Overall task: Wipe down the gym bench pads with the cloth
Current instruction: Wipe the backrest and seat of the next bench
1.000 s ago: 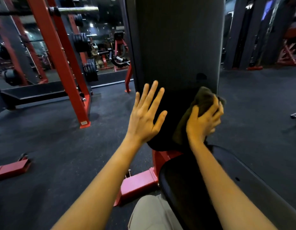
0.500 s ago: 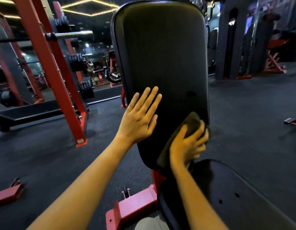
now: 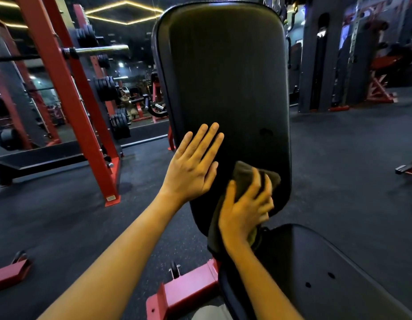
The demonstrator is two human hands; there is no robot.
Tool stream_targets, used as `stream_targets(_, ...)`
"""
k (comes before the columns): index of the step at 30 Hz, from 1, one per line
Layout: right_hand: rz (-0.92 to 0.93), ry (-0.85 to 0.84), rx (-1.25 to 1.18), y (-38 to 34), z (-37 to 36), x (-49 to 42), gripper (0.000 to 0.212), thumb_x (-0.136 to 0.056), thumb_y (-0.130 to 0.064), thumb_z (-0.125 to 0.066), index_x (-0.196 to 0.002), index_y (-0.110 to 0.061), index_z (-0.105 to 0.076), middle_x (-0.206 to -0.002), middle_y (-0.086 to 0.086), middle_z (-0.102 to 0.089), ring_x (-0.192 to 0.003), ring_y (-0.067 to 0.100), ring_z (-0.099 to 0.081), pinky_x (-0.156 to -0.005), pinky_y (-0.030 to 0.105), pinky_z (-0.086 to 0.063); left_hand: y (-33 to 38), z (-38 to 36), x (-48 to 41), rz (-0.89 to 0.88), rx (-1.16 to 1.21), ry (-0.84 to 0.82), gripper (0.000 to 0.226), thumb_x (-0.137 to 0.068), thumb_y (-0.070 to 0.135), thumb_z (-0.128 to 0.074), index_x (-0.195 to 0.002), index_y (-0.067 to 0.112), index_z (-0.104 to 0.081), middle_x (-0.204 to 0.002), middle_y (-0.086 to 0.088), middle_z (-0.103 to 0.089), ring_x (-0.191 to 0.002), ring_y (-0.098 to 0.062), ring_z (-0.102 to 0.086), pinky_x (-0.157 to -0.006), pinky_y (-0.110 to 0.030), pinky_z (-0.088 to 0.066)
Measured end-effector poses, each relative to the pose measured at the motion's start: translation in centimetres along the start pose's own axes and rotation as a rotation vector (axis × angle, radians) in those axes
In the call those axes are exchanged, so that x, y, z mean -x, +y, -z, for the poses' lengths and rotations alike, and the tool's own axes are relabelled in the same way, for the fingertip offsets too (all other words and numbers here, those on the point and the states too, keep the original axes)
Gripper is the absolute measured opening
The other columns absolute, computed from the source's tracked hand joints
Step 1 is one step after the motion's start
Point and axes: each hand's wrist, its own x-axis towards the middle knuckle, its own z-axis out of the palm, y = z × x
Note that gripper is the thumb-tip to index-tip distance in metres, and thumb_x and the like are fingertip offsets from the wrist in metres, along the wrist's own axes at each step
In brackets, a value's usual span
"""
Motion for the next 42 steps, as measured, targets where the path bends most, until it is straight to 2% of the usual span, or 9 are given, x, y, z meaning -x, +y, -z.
stream_targets(4,0.382,-0.008,0.097,-0.5,0.4,-6.5,0.053,-0.091,-0.052,-0.038,-0.138,-0.029,-0.035,-0.146,0.008,-0.034,-0.122,0.038,-0.038,-0.091,0.058,-0.037,0.0,0.2,0.1,0.001,0.003,-0.024,0.052,-0.095,0.027,-0.042,-0.142,0.005,-0.039,-0.15,-0.016,-0.032,-0.141,-0.027,-0.022,-0.119,-0.039,-0.007)
stream_targets(9,-0.363,0.065,-0.058,1.9,0.6,-7.9,0.058,-0.096,-0.052,-0.04,-0.148,-0.027,-0.032,-0.154,0.008,-0.027,-0.127,0.039,-0.035,-0.099,0.059,-0.034,0.5,0.7,-0.2,0.04,0.018,-0.049,0.052,-0.093,0.026,-0.043,-0.141,0.004,-0.041,-0.15,-0.016,-0.033,-0.142,-0.028,-0.021,-0.119,-0.039,-0.007)
stream_targets(11,-0.445,0.033,-0.037,2.0,0.6,-4.4,0.062,-0.094,-0.055,-0.036,-0.148,-0.027,-0.031,-0.154,0.009,-0.026,-0.127,0.041,-0.035,-0.099,0.057,-0.032,0.8,0.8,-0.5,0.051,0.015,-0.064,0.053,-0.092,0.025,-0.044,-0.14,0.004,-0.041,-0.149,-0.017,-0.033,-0.141,-0.028,-0.022,-0.118,-0.039,-0.009)
stream_targets(18,0.261,-0.091,0.083,-0.4,1.7,-9.6,0.055,-0.093,-0.053,-0.034,-0.143,-0.032,-0.031,-0.151,0.009,-0.031,-0.127,0.042,-0.037,-0.094,0.062,-0.035,2.2,0.6,-3.4,-0.034,0.008,-0.165,0.055,-0.087,0.027,-0.045,-0.137,0.003,-0.047,-0.146,-0.018,-0.038,-0.138,-0.031,-0.032,-0.116,-0.038,-0.013)
stream_targets(24,-0.3,-0.097,-0.029,4.7,2.8,-10.5,0.057,-0.099,-0.047,-0.039,-0.15,-0.027,-0.024,-0.155,0.007,-0.023,-0.131,0.039,-0.032,-0.1,0.058,-0.031,3.7,-0.1,-4.8,0.003,-0.004,-0.236,0.057,-0.087,0.031,-0.043,-0.138,0.007,-0.045,-0.148,-0.016,-0.037,-0.139,-0.029,-0.031,-0.115,-0.037,-0.015)
stream_targets(29,-0.265,-0.104,-0.055,4.0,2.8,-10.0,0.05,-0.1,-0.042,-0.04,-0.147,-0.025,-0.033,-0.153,0.008,-0.027,-0.13,0.039,-0.033,-0.099,0.057,-0.031,3.8,-0.1,-7.4,-0.035,-0.057,-0.242,0.06,-0.085,0.035,-0.043,-0.139,0.009,-0.044,-0.149,-0.015,-0.035,-0.139,-0.029,-0.03,-0.114,-0.04,-0.016)
stream_targets(36,0.393,-0.094,-0.072,-4.8,2.4,-20.9,0.059,-0.094,-0.056,-0.03,-0.148,-0.031,-0.032,-0.152,0.003,-0.034,-0.126,0.033,-0.043,-0.096,0.052,-0.038,1.6,-0.3,-12.6,0.021,-0.101,-0.198,0.063,-0.083,0.036,-0.041,-0.139,0.008,-0.045,-0.148,-0.018,-0.035,-0.139,-0.031,-0.03,-0.114,-0.039,-0.006)
stream_targets(39,0.368,-0.072,-0.118,-0.4,2.3,-18.5,0.062,-0.093,-0.057,-0.032,-0.148,-0.027,-0.032,-0.15,0.007,-0.038,-0.119,0.032,-0.05,-0.092,0.049,-0.042,1.7,-0.8,-13.1,0.037,-0.18,-0.23,0.065,-0.084,0.04,-0.037,-0.141,0.008,-0.042,-0.149,-0.019,-0.033,-0.139,-0.032,-0.03,-0.113,-0.042,-0.007)
stream_targets(42,0.112,-0.142,-0.161,3.1,2.8,-16.1,0.071,-0.087,-0.064,-0.026,-0.148,-0.028,-0.031,-0.146,0.007,-0.041,-0.118,0.032,-0.049,-0.095,0.052,-0.039,2.0,-1.3,-13.0,0.039,-0.243,-0.24,0.067,-0.085,0.043,-0.034,-0.142,0.008,-0.038,-0.15,-0.02,-0.031,-0.139,-0.032,-0.03,-0.113,-0.042,-0.005)
